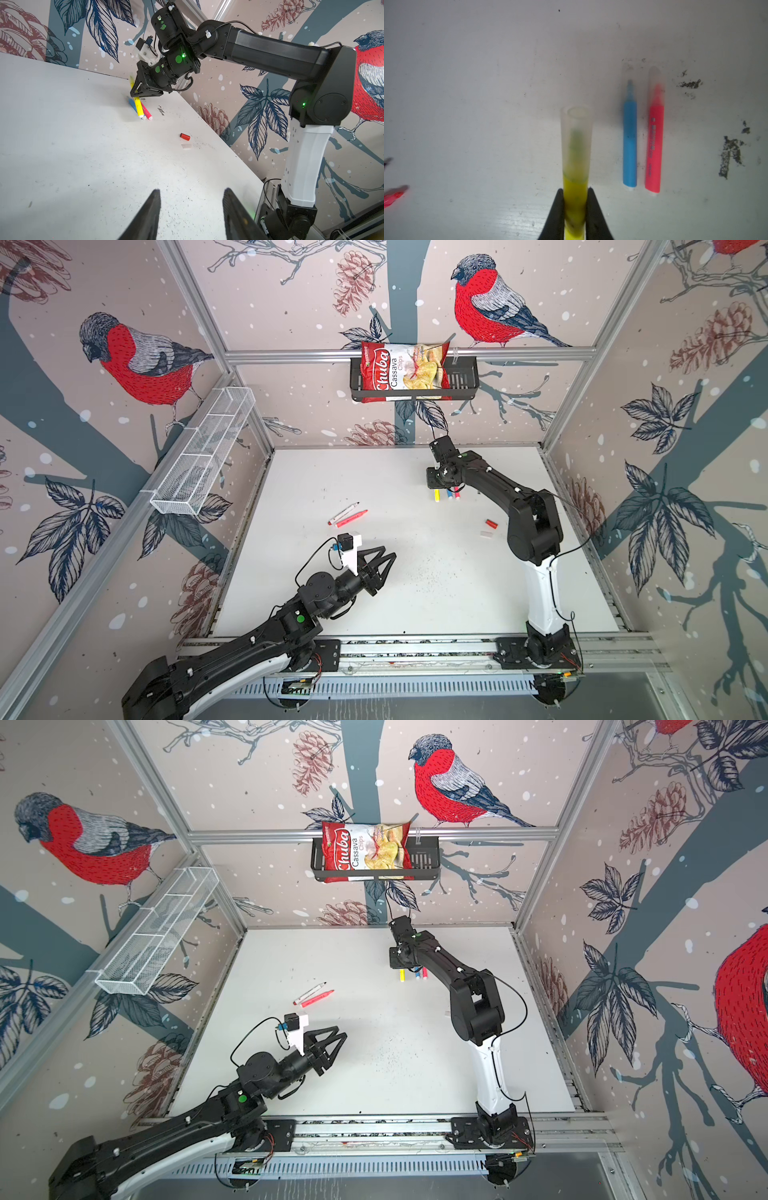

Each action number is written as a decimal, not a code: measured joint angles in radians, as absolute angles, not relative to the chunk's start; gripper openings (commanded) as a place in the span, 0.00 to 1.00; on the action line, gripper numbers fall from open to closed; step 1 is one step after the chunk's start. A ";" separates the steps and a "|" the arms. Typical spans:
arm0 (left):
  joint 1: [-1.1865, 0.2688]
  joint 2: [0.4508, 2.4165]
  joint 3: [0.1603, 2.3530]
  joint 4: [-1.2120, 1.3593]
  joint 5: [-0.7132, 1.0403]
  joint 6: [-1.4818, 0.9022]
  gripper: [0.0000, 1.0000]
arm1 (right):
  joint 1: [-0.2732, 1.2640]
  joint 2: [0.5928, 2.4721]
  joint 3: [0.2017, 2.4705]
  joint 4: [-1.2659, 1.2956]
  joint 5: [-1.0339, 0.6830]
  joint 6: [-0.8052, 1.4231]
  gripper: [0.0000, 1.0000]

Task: Insert the pens into the pen caps
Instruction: 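Lay the capped yellow highlighter beside the blue marker and open the right gripper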

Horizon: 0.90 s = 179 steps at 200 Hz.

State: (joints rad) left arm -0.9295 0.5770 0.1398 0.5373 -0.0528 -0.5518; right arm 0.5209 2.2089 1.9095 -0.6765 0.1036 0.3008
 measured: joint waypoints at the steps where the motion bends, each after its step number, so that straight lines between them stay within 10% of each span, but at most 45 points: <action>1: -0.929 0.576 0.139 0.537 -0.053 -0.552 0.49 | 0.521 2.213 1.914 -0.680 0.104 0.298 0.06; 179: -0.929 0.547 0.155 0.481 -0.063 -0.552 0.49 | 0.467 2.452 2.193 -0.824 0.142 0.232 0.13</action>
